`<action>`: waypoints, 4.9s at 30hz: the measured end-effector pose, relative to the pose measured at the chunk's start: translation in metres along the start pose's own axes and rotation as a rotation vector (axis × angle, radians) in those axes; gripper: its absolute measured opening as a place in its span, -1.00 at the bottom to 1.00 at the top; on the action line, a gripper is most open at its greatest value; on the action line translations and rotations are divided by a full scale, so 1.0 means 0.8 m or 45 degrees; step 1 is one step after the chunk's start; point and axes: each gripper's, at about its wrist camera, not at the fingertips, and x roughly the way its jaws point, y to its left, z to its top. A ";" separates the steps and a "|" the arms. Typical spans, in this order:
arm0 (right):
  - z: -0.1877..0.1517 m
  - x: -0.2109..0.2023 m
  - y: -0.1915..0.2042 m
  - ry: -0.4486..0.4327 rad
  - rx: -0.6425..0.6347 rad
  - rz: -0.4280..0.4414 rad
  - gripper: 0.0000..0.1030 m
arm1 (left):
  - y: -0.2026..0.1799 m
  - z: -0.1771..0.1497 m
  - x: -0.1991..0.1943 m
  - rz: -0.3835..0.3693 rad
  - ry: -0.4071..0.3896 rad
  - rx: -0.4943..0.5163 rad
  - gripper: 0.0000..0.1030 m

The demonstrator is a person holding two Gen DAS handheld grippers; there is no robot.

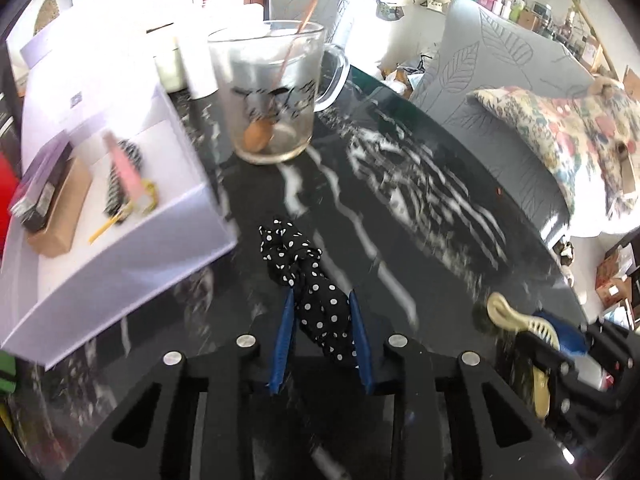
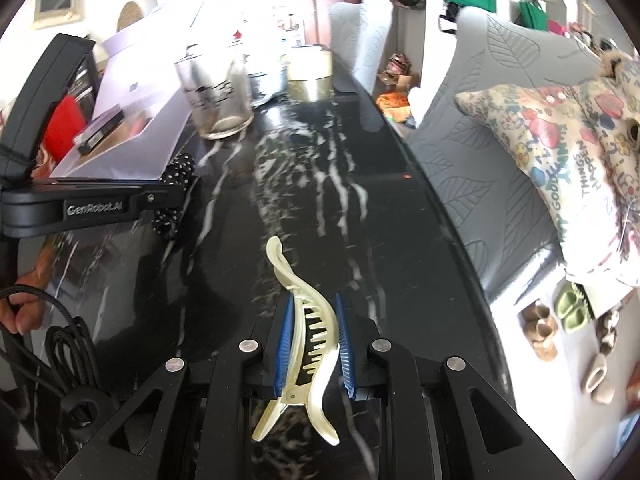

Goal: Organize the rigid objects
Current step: 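Lift and carry the polka-dot scrunchie and cream claw clip toward the white box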

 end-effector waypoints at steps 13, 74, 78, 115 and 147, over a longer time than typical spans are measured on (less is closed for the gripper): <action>-0.019 -0.010 0.075 0.035 -0.109 0.166 -0.59 | 0.060 -0.082 -0.059 -0.048 0.082 -0.072 -0.46; -0.017 -0.021 0.163 0.053 -0.291 0.234 -0.59 | 0.116 -0.132 -0.107 -0.009 -0.012 -0.213 -0.67; -0.020 -0.022 0.185 0.056 -0.325 0.292 -0.59 | 0.130 -0.145 -0.120 0.018 -0.026 -0.251 -0.67; 0.053 -0.049 0.261 -0.079 -0.500 0.392 -0.59 | 0.177 -0.089 -0.170 0.070 -0.230 -0.299 -0.67; 0.174 -0.038 0.254 -0.262 -0.451 0.367 -0.59 | 0.216 0.026 -0.175 0.118 -0.383 -0.249 -0.67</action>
